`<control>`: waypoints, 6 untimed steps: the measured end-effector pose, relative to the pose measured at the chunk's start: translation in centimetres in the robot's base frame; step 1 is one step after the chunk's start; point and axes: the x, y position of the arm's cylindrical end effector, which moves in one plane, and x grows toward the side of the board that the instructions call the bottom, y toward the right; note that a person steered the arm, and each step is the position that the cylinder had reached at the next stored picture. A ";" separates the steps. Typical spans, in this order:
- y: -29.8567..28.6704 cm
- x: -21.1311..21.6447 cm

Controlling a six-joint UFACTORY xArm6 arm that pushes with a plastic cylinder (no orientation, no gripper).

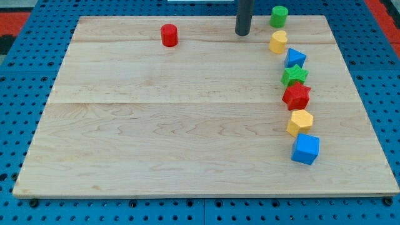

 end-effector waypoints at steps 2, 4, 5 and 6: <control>0.1 1.3; 0.1 0.0; 5.6 -1.4; 7.8 1.1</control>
